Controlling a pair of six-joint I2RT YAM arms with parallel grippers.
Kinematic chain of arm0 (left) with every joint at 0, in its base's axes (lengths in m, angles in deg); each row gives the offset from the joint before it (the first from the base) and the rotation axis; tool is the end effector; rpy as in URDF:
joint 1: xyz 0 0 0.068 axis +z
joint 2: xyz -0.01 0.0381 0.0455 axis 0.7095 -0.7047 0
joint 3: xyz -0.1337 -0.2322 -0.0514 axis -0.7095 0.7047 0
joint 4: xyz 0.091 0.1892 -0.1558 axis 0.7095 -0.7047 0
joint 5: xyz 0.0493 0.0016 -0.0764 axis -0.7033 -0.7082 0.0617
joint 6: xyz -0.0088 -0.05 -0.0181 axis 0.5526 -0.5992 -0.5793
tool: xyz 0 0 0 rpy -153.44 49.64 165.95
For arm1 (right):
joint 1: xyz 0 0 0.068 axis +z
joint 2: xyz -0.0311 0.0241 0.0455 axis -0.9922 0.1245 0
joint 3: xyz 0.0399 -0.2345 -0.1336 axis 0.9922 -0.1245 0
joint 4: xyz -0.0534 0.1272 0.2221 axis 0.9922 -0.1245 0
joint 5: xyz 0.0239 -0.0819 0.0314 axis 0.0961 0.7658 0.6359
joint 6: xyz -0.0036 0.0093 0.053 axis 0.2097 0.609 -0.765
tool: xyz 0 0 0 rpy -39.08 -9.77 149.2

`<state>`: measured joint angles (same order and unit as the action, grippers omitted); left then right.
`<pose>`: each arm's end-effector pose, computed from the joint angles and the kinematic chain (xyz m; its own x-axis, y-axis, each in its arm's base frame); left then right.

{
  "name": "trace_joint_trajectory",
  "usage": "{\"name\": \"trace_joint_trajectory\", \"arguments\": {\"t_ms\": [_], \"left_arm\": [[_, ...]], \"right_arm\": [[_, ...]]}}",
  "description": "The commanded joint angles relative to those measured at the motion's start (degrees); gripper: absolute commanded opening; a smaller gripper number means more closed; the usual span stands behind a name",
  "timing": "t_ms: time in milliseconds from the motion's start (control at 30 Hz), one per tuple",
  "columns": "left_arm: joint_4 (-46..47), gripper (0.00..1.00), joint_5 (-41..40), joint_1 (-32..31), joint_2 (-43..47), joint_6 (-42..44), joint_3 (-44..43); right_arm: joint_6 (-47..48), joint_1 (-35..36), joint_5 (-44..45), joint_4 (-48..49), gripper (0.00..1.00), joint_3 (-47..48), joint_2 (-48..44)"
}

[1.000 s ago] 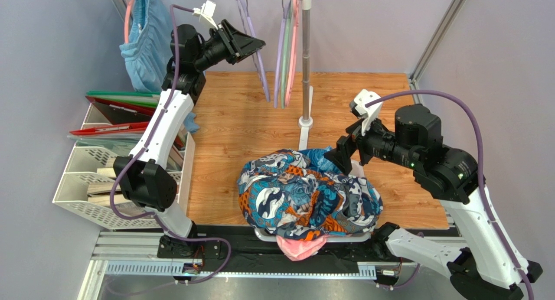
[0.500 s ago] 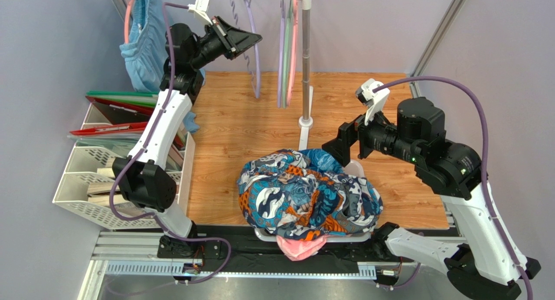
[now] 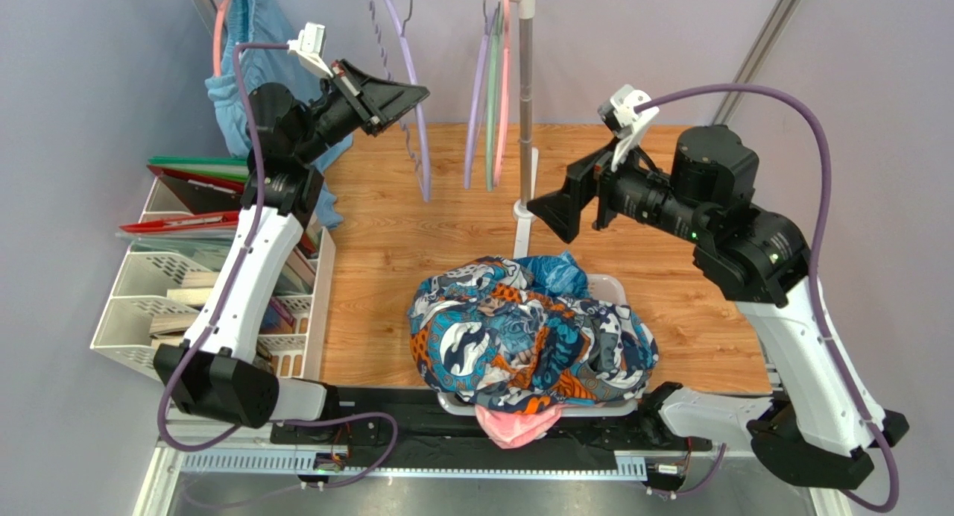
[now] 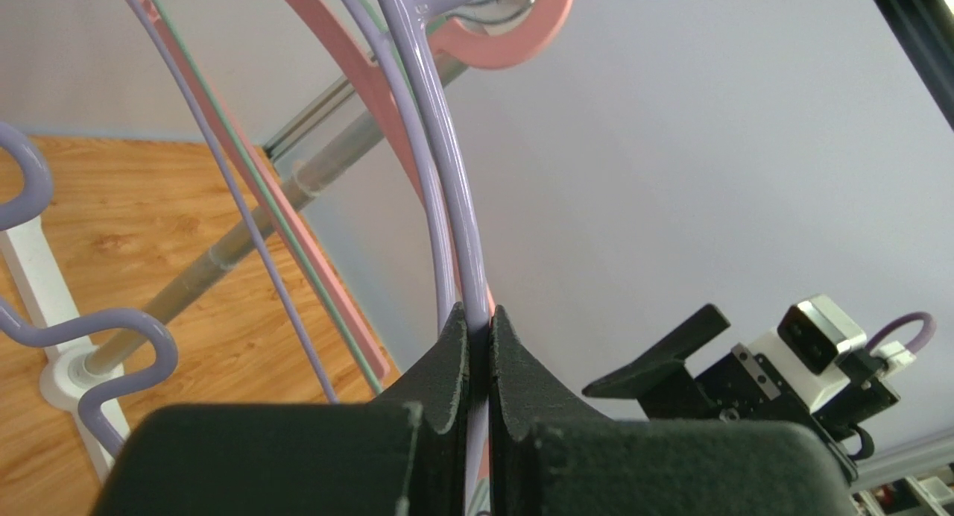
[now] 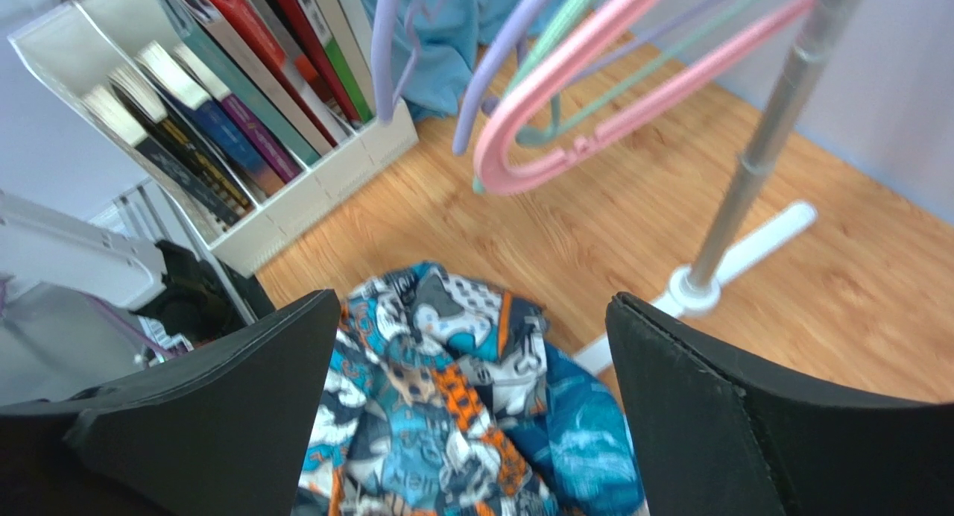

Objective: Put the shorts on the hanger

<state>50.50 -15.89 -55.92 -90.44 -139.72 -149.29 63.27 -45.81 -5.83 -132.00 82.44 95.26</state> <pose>0.2950 -0.0784 0.4898 -0.5648 -0.6205 -0.5440 0.5419 0.2183 -0.8116 0.1375 0.1141 0.5138 -0.2421 -0.1329 -0.9611 -0.7554 0.6475 0.1007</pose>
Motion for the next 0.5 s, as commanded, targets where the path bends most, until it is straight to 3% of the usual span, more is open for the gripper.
{"name": "trace_joint_trajectory", "arguments": {"t_ms": [0, 233, 467], "left_arm": [[1.3, 0.00, -2.2, 0.3, 7.2, -0.4, 3.5], [-4.4, 0.00, -11.6, -0.2, 19.5, 2.3, 14.6], [-6.5, 0.00, -13.5, -2.4, 26.0, 3.6, 19.6]], "right_arm": [[-3.2, -0.2, -5.5, 10.7, 0.94, 4.2, 3.8], [-8.5, 3.9, -6.9, 15.7, 0.87, 13.2, 15.6], [-5.6, 15.4, -0.5, 21.0, 0.79, 11.9, 19.9]]}}
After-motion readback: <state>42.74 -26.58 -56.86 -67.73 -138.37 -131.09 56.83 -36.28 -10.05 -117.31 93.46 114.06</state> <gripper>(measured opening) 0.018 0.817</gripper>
